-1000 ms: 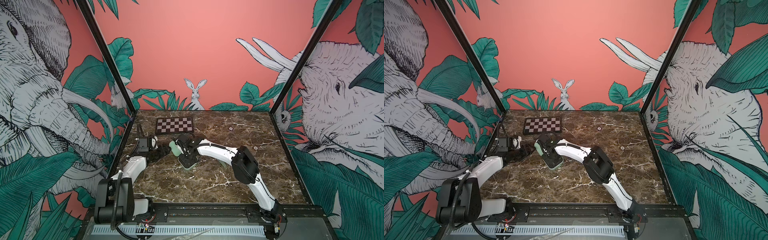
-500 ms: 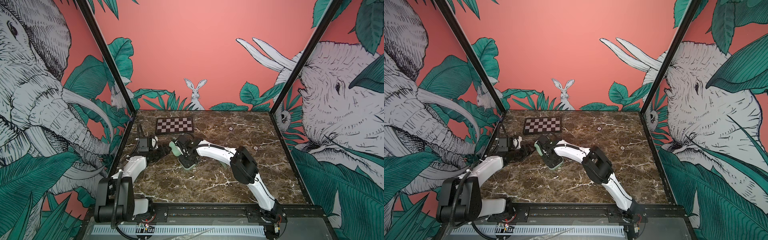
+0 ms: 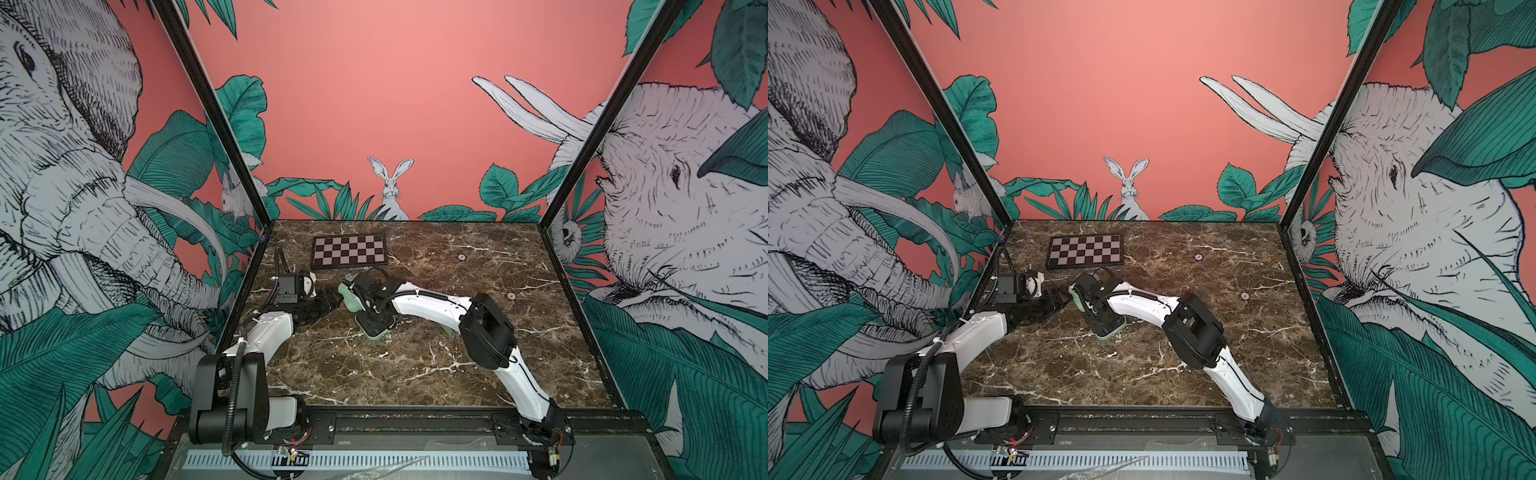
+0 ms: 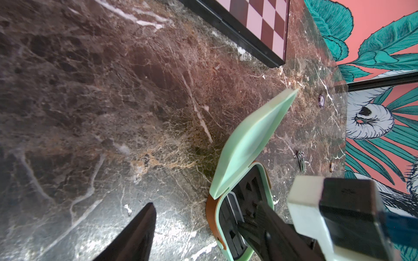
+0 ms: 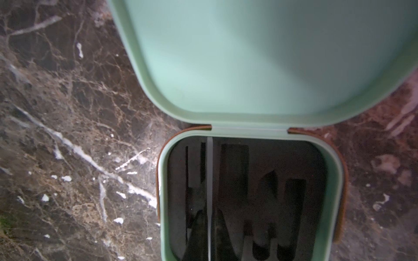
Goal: Organize nail clipper sets
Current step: Place the component of the nail clipper set in the storage box.
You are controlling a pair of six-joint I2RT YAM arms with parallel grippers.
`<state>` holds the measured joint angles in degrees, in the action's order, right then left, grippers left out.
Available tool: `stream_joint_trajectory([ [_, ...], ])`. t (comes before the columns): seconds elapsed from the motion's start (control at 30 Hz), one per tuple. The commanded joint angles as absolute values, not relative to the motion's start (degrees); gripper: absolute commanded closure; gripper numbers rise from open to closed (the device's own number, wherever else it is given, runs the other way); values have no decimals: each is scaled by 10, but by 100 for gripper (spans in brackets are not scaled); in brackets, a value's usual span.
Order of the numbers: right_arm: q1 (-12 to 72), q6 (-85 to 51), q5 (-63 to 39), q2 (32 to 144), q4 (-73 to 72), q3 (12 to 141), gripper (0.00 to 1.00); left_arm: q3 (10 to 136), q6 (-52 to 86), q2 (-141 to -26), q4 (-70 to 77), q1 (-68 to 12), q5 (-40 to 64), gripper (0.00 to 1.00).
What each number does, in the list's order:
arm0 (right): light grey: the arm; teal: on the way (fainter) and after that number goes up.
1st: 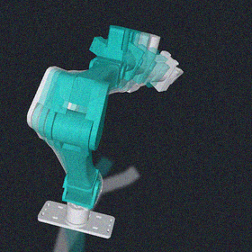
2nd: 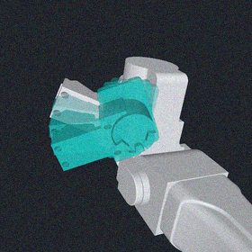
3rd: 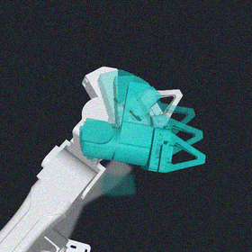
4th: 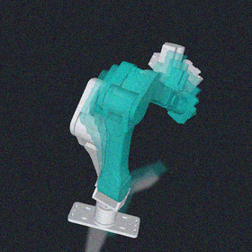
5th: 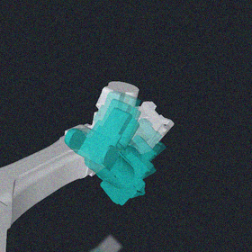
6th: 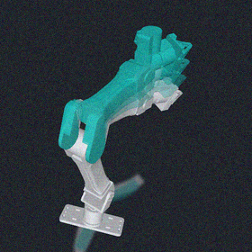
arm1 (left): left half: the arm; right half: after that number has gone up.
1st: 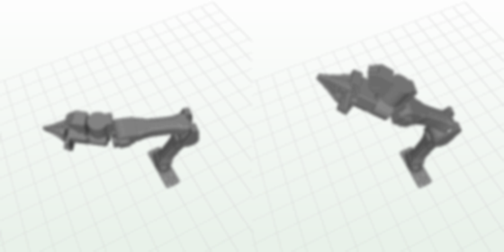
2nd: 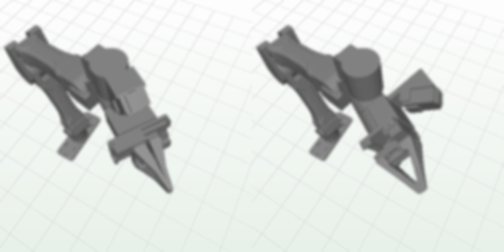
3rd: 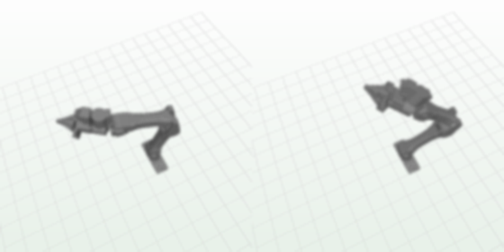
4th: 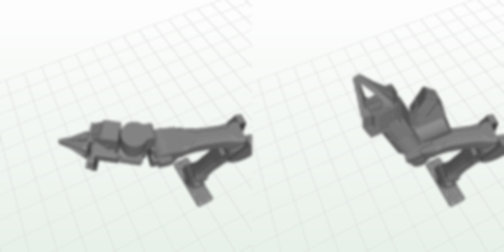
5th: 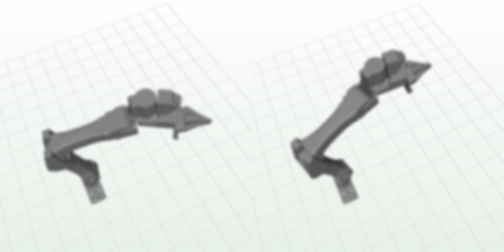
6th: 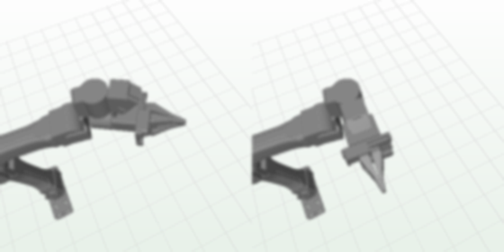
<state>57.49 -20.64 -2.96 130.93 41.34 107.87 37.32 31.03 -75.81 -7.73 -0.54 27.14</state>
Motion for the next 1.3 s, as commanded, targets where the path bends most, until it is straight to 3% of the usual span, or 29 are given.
stream_joint_trajectory([
  [0.0,581,-217,-11,1309,425,1069,100,373,310,-760,-72,-2,277,27],
  [1.27,591,-236,2,1298,445,1098,100,369,312,-760,-68,0,285,27],
])
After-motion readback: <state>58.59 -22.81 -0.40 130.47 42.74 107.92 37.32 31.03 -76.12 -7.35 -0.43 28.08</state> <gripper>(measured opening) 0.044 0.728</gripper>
